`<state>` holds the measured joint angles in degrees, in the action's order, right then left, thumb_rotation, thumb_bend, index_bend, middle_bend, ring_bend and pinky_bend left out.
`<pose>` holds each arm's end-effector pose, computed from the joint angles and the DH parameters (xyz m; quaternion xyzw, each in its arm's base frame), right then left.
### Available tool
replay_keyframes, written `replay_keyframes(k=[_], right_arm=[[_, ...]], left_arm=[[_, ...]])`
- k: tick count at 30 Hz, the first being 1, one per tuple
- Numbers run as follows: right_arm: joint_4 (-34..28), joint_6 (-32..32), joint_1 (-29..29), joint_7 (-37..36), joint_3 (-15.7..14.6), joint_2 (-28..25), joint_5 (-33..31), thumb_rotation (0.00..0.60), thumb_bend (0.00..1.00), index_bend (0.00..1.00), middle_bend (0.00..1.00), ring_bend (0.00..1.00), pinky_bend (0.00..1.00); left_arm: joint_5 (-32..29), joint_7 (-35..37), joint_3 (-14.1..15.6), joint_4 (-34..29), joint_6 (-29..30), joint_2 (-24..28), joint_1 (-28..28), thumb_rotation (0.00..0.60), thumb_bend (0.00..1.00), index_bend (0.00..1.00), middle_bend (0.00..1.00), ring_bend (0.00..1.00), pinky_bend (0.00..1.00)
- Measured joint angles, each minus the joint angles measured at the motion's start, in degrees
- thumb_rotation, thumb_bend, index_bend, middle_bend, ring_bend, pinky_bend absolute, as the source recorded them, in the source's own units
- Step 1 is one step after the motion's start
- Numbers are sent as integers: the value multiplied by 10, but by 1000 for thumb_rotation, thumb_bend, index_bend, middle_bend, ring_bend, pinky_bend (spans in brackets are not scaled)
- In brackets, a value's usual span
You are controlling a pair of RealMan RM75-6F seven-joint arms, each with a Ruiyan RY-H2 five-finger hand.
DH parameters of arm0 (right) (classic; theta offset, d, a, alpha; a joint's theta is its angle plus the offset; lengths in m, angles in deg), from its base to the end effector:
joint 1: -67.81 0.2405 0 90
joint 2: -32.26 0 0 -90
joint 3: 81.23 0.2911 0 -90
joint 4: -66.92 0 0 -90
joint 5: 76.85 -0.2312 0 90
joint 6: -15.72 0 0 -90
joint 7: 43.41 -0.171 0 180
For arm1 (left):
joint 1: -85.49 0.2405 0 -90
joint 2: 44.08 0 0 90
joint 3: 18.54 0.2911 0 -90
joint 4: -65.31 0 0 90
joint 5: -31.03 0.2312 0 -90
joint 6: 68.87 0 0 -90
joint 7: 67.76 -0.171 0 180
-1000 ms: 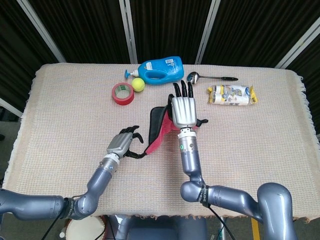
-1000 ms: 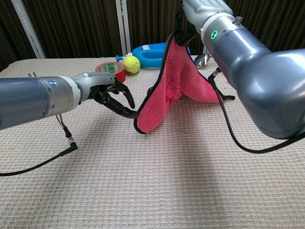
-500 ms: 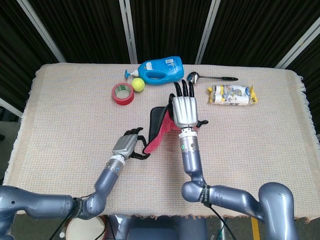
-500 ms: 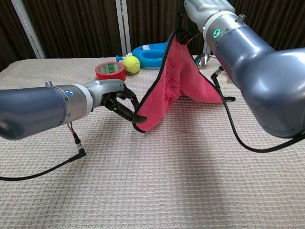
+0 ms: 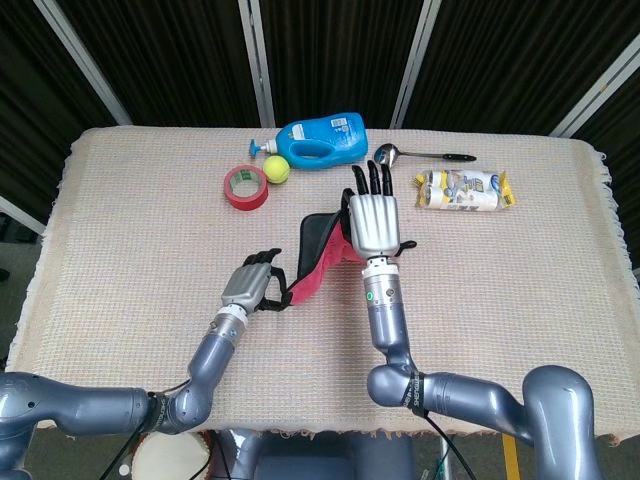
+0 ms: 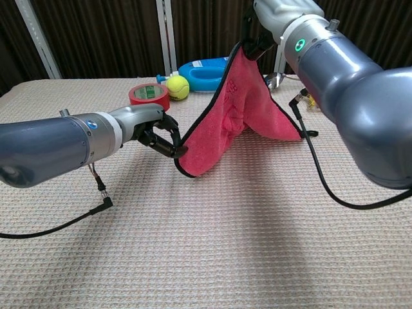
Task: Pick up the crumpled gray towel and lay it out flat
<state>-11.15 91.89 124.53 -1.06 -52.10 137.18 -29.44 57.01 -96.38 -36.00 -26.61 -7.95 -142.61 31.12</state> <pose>-0.0327 -0.4600 -0.0248 0.5869 -0.3434 0.4657 0.5663 -0.0860 0.3912 -0.1022 -0.6405 -0.5758 -0.3445 0.3736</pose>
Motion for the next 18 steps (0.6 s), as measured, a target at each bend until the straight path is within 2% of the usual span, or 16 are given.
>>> replay_keyframes(k=[7,18], right_arm=[[-4,0,-5,-1,-3,-4,-3,600,559,599,175,8,36],[-17,4,-17,-6,-10,-17,0,600,560,599,177,8,36]], left_arm=[[18,7,2,4,-2,3,4,600,443,592,41,0,19],[49,9,4,15,6,19,10,600,450,593,41,0,19]])
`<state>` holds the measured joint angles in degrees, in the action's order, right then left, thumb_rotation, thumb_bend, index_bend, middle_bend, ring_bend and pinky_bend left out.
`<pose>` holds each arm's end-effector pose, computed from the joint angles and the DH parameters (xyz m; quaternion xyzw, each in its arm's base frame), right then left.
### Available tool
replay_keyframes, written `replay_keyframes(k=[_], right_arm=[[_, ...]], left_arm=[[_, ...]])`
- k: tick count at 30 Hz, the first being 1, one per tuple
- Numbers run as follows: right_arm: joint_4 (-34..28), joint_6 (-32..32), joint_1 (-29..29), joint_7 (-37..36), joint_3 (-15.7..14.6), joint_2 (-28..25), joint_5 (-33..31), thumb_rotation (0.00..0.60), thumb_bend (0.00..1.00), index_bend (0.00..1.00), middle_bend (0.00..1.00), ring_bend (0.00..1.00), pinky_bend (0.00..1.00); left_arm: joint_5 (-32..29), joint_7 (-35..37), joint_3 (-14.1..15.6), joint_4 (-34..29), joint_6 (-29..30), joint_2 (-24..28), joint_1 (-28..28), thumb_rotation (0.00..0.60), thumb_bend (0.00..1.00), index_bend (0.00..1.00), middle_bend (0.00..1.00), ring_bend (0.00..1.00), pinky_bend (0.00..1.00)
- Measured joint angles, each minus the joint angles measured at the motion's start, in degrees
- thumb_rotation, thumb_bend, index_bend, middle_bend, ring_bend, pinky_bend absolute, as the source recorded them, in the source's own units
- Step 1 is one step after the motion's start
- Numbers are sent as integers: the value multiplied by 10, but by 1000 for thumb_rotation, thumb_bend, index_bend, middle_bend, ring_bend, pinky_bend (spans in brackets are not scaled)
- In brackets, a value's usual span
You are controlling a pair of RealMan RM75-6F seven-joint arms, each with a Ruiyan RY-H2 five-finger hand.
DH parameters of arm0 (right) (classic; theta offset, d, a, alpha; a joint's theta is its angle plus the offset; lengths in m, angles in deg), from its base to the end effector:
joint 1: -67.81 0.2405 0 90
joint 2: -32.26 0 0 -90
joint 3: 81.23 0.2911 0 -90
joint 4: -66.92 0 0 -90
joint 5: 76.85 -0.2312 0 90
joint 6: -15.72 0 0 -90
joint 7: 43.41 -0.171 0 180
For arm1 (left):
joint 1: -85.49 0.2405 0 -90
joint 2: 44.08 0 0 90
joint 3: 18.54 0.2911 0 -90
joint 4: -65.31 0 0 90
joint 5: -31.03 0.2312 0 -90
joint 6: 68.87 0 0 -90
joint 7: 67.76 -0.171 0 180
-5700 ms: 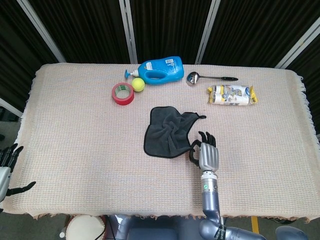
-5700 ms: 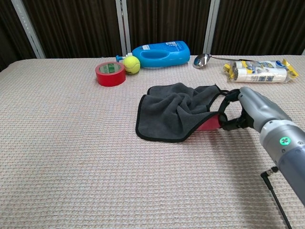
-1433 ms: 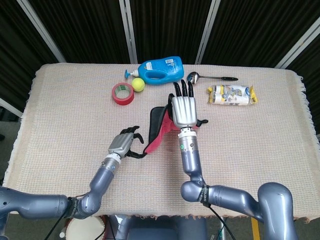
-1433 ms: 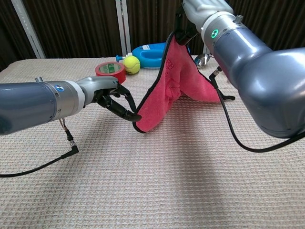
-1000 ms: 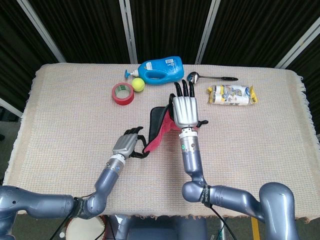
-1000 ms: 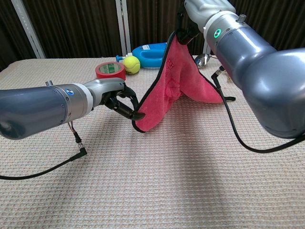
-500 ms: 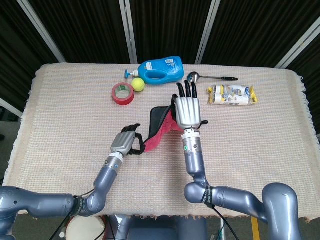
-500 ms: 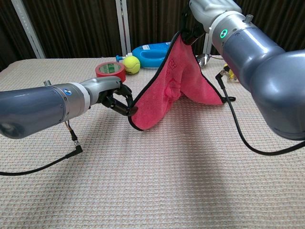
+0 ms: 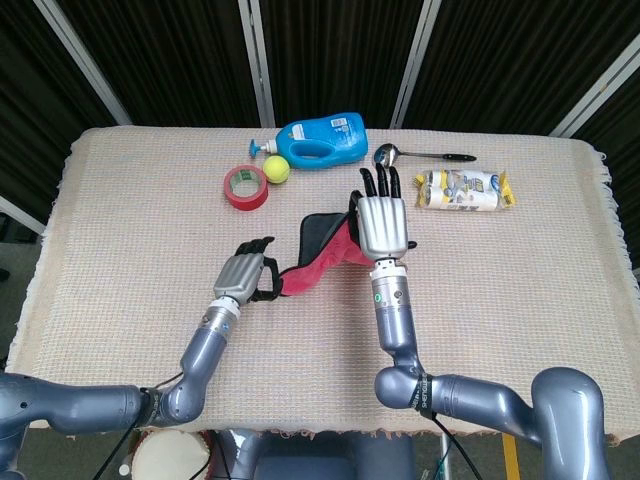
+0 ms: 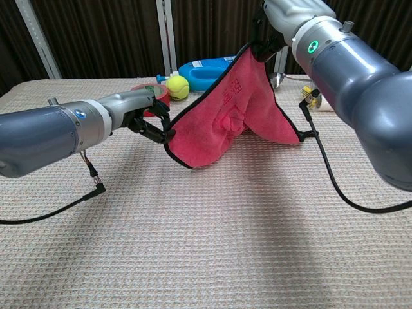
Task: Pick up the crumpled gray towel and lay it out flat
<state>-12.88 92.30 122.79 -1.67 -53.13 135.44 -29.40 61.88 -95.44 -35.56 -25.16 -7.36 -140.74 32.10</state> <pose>-0.0467 -0.4575 -0.0177 0.5850 -0.3465 0.4614 0.5699 -0.0953 0.4058 -0.0836 -0.6440 -0.5411 -0.3648 0.3993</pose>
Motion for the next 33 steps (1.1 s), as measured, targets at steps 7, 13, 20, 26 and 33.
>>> replay_keyframes(k=[7,13,20,26,33], right_arm=[[-19,-4,-10,-9,3,-25,1,600,559,599,178,8,36],[-32,-11,-19,-18,4,-47,2,600,559,599,179,8,36],[-36,-21,-24,-30,9,-68,-3,600,559,599,179,8,36],[-34,-34,-29,-39,18,-91,-13,600,559,599,179,8,36],[-15,-58,-26,-53,30,-114,-28,600,559,599,182,8,36]], left_arm=[[14,-5,-14,22,-10,32,-5,600,450,596,41,0,19],[30,-20,-36,46,-29,58,-32,600,450,600,41,0,19],[45,-38,-59,77,-50,74,-69,600,450,601,42,0,19],[41,-45,-74,95,-59,82,-91,600,450,602,42,0,19],[25,-47,-94,117,-68,86,-118,600,450,603,42,0,19]])
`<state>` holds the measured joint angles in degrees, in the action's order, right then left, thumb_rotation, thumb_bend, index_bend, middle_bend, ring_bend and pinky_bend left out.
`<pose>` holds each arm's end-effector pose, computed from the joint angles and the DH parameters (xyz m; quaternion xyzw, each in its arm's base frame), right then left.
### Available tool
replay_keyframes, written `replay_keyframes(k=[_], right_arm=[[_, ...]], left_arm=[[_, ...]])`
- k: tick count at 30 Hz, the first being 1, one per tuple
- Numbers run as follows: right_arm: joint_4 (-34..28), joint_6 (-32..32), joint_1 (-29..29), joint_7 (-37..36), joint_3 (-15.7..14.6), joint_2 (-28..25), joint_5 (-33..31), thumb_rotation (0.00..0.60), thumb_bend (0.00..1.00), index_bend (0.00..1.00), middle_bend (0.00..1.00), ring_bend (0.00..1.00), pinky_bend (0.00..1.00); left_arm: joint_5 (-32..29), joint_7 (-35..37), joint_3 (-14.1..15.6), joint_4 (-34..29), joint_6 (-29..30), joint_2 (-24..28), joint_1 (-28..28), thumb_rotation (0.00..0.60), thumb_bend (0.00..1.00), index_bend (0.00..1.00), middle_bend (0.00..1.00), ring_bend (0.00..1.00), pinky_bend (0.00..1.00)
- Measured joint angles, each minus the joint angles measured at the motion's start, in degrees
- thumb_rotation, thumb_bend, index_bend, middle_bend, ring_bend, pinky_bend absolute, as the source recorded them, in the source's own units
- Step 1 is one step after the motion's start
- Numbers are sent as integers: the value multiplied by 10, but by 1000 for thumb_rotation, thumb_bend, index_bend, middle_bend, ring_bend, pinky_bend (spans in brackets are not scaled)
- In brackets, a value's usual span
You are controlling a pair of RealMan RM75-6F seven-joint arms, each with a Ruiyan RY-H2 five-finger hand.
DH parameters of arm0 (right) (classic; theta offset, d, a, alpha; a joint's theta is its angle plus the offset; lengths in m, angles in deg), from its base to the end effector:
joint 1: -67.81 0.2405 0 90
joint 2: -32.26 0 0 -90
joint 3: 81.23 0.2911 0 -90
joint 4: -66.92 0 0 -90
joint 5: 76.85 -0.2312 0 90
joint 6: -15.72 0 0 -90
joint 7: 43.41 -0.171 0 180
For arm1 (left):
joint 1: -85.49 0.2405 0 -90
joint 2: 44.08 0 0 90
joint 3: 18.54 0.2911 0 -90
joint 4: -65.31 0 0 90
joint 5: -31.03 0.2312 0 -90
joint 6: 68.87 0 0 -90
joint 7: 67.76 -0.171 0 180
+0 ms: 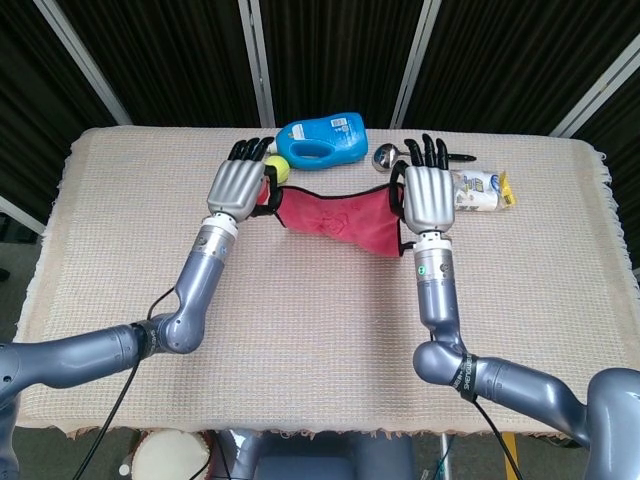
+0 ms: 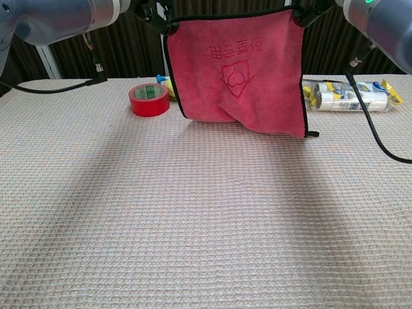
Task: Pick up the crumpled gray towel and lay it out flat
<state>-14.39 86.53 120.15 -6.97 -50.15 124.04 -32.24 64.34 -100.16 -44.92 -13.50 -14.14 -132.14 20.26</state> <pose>-0.0846 -0.4939 0.0568 0.5561 -0.3554 0.4674 0.5882 -0.0162 0.5182 0.0209 -0.6589 -0.3838 -0.4371 0.4769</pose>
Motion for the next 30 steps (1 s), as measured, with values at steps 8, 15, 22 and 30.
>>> replay_keyframes(k=[8,15,22,30], right_arm=[[43,-28,16,-18,14,-8,-15,600,559,599,182,8,36],[104,-55,41,-36,23,-2,-26,600,560,599,182,8,36],[167,-83,66,-62,28,11,-29,600,559,599,182,8,36],[249,-109,103,-104,39,28,-19,600,559,599,182,8,36]], left_arm=[[-15,-10,-10,34,-14,-1,-33,600,450,604,43,0,19],[-33,-10,-19,85,-25,-21,-64,600,450,606,46,0,19],[-31,2,-26,132,-36,-45,-92,600,450,608,50,0,19],[-27,13,-37,190,-47,-70,-124,600,450,608,51,0,19]])
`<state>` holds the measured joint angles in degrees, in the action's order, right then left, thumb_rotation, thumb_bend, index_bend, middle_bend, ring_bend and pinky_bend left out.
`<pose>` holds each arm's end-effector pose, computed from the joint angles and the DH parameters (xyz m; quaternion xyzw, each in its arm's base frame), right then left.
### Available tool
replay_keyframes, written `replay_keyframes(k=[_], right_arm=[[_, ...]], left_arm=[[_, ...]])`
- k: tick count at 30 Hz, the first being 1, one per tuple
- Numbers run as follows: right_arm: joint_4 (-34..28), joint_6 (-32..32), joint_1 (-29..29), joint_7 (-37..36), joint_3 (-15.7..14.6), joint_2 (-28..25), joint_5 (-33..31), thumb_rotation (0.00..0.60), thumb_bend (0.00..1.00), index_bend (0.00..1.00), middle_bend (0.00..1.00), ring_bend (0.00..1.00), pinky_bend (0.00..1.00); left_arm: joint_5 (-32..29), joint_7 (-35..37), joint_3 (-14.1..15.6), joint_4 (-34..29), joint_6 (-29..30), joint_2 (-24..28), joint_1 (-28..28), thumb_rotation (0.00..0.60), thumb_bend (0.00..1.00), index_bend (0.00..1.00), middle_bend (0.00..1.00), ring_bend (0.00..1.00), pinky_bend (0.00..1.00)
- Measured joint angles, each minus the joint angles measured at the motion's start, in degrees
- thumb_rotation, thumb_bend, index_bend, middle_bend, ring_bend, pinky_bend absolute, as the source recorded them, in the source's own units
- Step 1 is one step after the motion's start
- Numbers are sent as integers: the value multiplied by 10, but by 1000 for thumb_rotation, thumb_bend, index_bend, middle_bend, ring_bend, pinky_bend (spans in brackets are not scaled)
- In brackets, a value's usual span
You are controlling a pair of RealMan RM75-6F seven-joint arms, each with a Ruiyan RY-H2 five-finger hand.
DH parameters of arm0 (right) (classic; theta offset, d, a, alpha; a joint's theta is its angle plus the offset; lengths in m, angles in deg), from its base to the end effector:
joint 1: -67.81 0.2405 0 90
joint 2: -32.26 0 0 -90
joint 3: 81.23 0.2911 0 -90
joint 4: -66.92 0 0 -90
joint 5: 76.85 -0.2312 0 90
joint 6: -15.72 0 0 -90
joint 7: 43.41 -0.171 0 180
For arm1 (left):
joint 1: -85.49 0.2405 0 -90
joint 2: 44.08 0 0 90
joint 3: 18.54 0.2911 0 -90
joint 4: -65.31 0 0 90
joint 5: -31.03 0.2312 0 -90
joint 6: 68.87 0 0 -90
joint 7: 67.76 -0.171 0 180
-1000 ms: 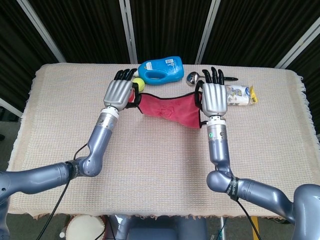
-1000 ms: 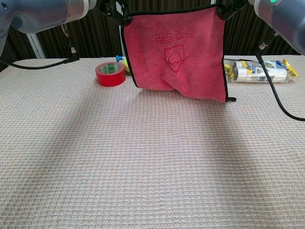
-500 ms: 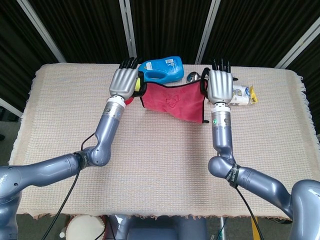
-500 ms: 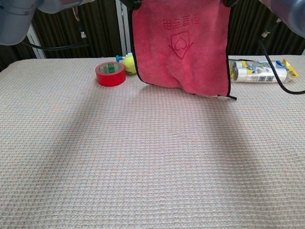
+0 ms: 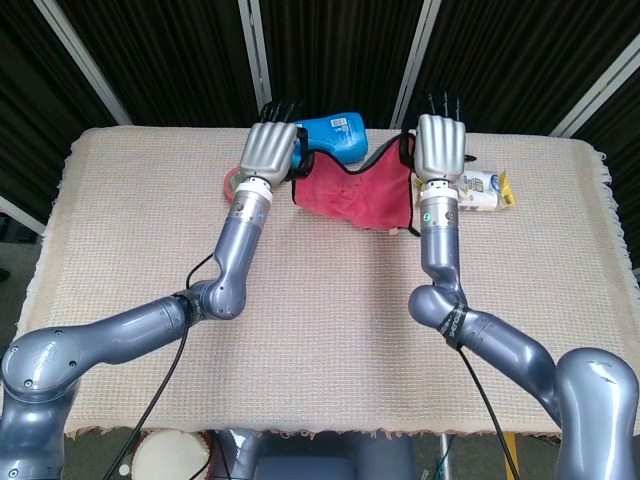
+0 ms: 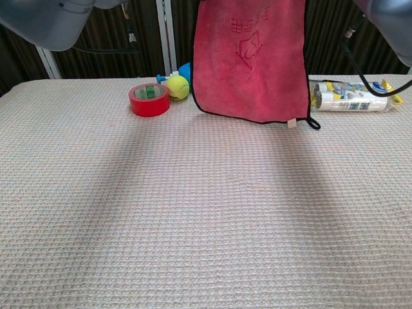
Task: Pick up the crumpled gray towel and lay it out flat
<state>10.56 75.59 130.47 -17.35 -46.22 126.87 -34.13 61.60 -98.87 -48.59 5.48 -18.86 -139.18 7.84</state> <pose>-0.0742 -0.5770 0.0868 0.5170 -0.3525 0.4911 0.6061 0.0568 0.5678 0.0186 -0.6395 -0.3607 -0.4705 0.4894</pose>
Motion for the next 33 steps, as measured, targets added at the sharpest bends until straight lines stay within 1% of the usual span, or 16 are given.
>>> replay_keyframes(k=[12,16,20,26,29,33], right_arm=[[71,-29,37,-33,11,3,10,600,559,599,182,8,36],[68,-26,32,-35,5,2,11,600,559,599,182,8,36],[44,-16,16,-33,-5,-2,13,600,559,599,182,8,36],[-21,13,-23,-23,-30,-14,16,600,559,599,182,8,36],[-65,33,-46,-14,-43,-22,17,600,559,599,182,8,36],[-132,64,-75,1,-59,-37,18,600,560,599,182,8,36]], left_arm=[[8,20,-17,63,-16,-25,-41,600,450,609,53,0,19],[13,23,-15,68,-20,-30,-45,600,450,610,53,0,19],[15,24,-8,55,-18,-31,-38,600,450,610,52,0,19],[16,19,10,7,-3,-26,-16,600,450,610,52,0,19],[16,14,21,-31,10,-20,-1,600,450,610,52,0,19],[18,9,39,-98,35,-8,24,600,450,610,52,0,19]])
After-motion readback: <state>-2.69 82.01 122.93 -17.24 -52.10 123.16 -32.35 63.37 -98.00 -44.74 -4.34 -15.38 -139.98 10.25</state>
